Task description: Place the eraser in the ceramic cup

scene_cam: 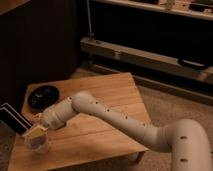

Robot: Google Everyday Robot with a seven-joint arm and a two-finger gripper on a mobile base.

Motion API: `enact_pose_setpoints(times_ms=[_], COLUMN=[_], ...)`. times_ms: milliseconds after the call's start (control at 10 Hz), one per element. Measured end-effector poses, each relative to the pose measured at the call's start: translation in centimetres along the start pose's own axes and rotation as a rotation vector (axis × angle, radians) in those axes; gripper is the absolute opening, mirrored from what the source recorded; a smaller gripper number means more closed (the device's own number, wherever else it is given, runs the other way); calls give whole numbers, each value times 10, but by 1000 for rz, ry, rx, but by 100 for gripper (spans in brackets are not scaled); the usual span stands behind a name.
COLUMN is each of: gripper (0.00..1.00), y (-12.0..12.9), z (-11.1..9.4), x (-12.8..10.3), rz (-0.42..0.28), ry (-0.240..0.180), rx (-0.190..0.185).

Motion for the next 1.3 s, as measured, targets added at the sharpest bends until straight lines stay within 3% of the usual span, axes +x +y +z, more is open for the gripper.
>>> enact_pose_setpoints(times_ms=[400, 600, 800, 1000, 1300], gripper=[0, 0, 0, 0, 0], y=[9, 11, 2, -15, -28], z=[4, 4, -11, -18, -19], x=[-17, -20, -15, -4, 1], rz=[28, 30, -26, -94, -150], ry=[-4, 26, 118, 142, 140], rx=[-17, -7, 7, 5, -13])
